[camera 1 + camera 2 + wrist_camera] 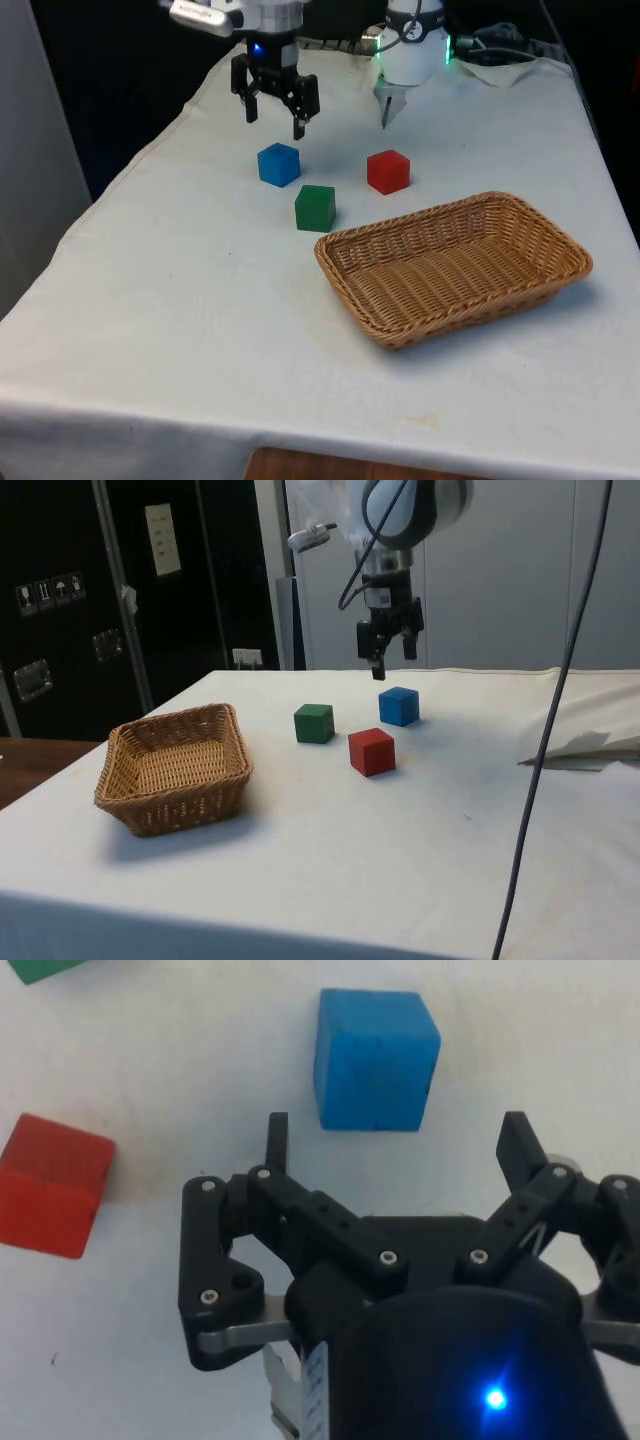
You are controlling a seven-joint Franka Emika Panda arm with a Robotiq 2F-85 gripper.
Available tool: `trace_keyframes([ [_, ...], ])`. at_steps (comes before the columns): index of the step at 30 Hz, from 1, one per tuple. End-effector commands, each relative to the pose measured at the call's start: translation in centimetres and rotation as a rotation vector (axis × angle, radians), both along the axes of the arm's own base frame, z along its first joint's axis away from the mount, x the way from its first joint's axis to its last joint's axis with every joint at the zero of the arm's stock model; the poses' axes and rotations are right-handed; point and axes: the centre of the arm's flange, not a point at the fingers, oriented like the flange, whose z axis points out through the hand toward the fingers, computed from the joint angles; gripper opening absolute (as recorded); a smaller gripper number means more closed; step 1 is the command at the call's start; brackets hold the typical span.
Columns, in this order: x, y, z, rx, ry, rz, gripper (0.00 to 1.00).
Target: Pick up the blue cube and place it into the basket.
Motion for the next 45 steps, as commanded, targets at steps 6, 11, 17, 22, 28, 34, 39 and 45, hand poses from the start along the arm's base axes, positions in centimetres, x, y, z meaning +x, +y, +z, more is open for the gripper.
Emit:
trace_keyframes([
  [6, 0.0, 0.2, -0.6, 0.003, -0.007, -0.014, 1.00],
  [11, 0.0, 0.5, -1.1, 0.007, -0.003, -0.019, 1.00],
  [17, 0.3, 0.8, -2.0, 0.013, -0.005, -0.028, 1.00],
  [22, 0.6, 0.9, -2.7, 0.016, -0.006, -0.038, 1.00],
  [28, 0.7, 0.9, -3.7, 0.015, -0.001, -0.046, 1.00],
  [34, 0.4, 0.3, -4.7, 0.004, 0.007, -0.047, 1.00],
  [39, 0.1, -0.1, -5.3, -0.001, 0.013, -0.050, 1.00],
  [45, 0.1, -0.3, -6.0, -0.010, 0.015, -0.056, 1.00],
])
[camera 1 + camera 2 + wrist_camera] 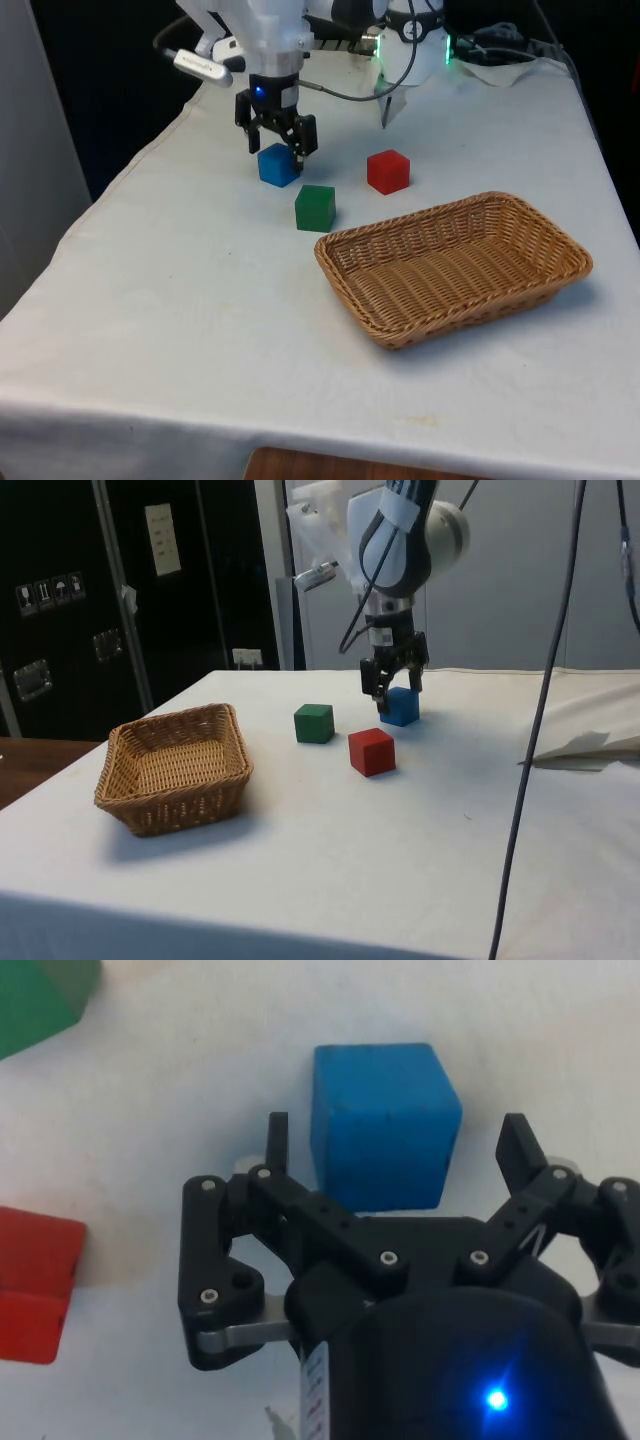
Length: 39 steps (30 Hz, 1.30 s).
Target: Pick up the blue cube and place it into the basket.
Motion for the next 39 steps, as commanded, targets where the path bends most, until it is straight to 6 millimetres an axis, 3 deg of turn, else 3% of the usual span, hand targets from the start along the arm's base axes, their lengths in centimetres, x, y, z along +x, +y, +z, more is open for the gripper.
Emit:
trace_keyframes([
  [1, 0.1, 0.1, -0.1, 0.004, -0.012, -0.002, 1.00],
  [16, 0.1, -0.1, -0.5, -0.001, 0.000, -0.009, 1.00],
  [23, 0.2, -0.2, -0.5, -0.001, 0.001, -0.010, 0.23],
  [24, 0.2, -0.2, -0.5, -0.001, 0.001, -0.010, 0.03],
  [34, 0.2, -0.2, -0.5, -0.001, 0.002, -0.010, 0.02],
  [39, 0.4, -0.4, 1.3, -0.001, -0.004, -0.012, 0.02],
])
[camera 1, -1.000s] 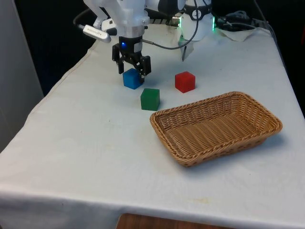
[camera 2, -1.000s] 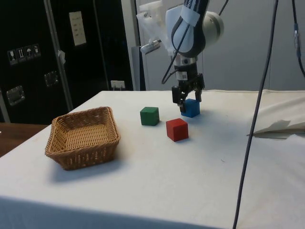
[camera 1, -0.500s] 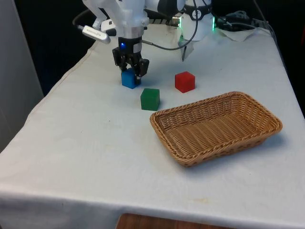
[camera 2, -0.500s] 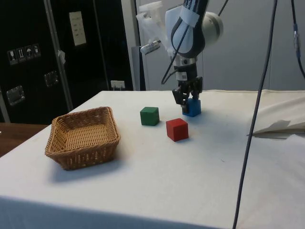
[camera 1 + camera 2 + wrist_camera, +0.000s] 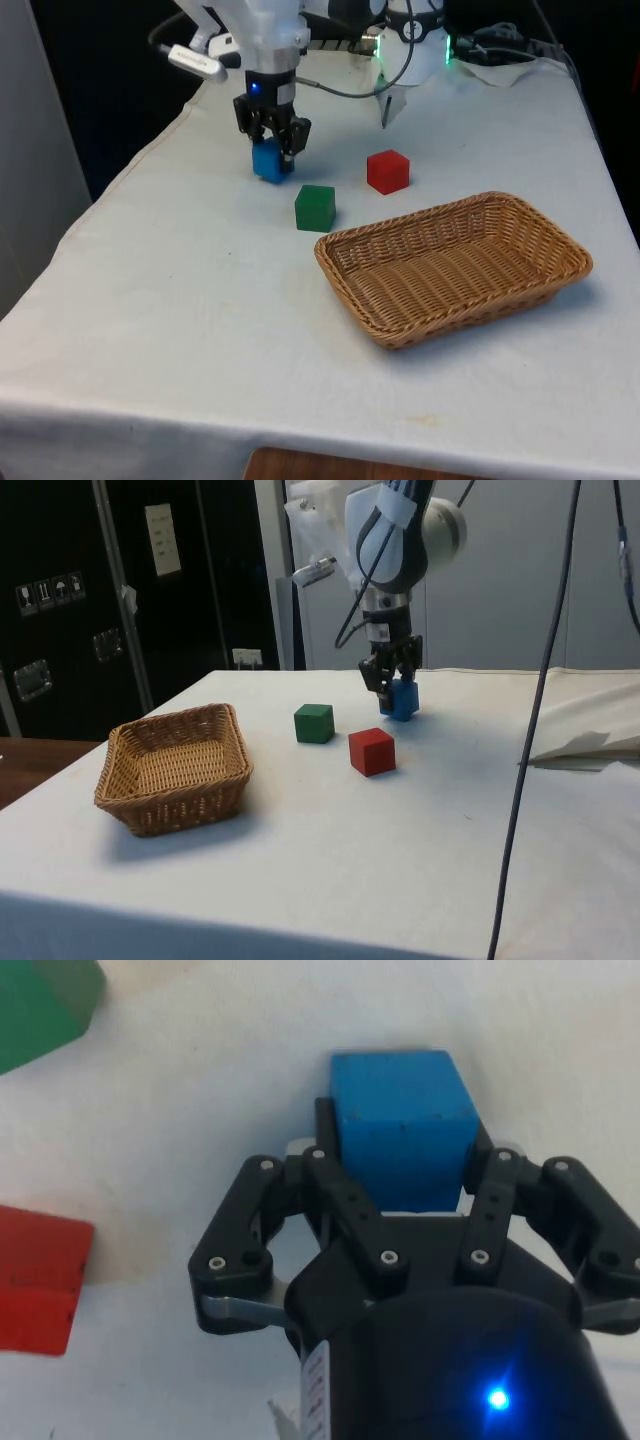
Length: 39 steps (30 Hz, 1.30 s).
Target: Pick up the blue cube and place it into the basket.
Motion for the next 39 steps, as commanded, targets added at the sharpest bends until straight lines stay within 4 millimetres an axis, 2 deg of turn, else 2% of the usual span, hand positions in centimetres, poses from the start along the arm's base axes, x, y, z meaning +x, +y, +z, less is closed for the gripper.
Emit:
trace_keyframes([
  [1, -0.1, -0.1, 0.9, 0.001, 0.003, 0.000, 0.02],
  [3, 0.0, 0.0, 0.3, 0.003, 0.001, 0.000, 0.02],
  [5, 0.0, -0.1, 1.8, 0.006, 0.001, -0.001, 0.02],
  [12, 0.2, 0.0, 4.5, 0.020, -0.008, 0.002, 0.02],
  [13, 0.2, 0.1, 4.4, 0.029, -0.015, 0.002, 0.02],
  [22, 0.1, 0.0, 7.9, 0.035, -0.021, 0.007, 0.02],
  [23, 0.2, 0.1, 7.5, 0.044, -0.027, 0.007, 0.02],
  [28, 0.0, -0.1, 9.5, 0.037, -0.025, 0.012, 0.02],
  [39, -0.1, 0.9, 13.4, 0.034, -0.031, 0.065, 0.02],
])
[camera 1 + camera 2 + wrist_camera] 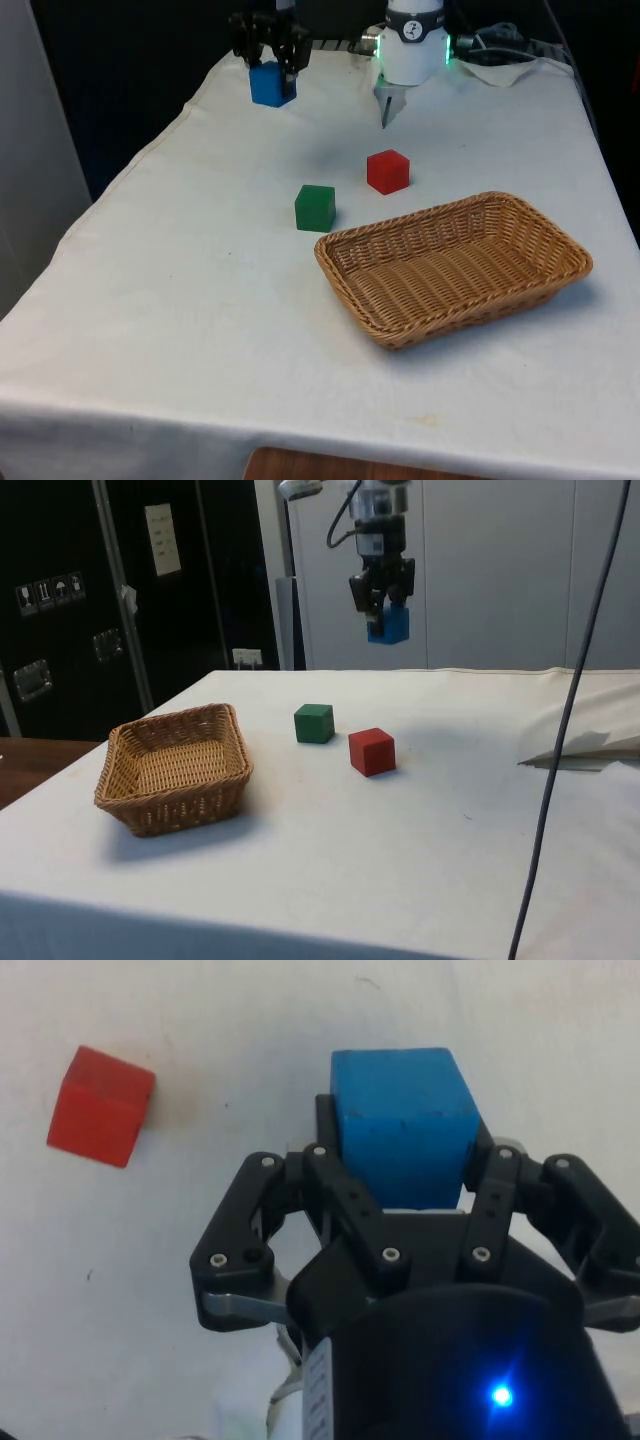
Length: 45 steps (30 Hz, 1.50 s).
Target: Pick up the blue cube and place it into the basket.
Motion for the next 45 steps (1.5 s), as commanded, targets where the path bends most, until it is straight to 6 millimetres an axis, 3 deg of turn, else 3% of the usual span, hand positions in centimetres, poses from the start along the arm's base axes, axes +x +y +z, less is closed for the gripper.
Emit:
trace_keyframes([
  [1, 0.1, 0.1, 0.6, -0.008, 0.005, 0.007, 0.02],
  [21, 0.3, 0.0, 4.4, -0.029, -0.020, 0.101, 0.02],
  [35, 1.0, 0.4, 8.7, -0.034, -0.034, 0.189, 0.02],
  [45, 1.1, 0.4, 9.7, -0.037, -0.044, 0.263, 0.02],
])
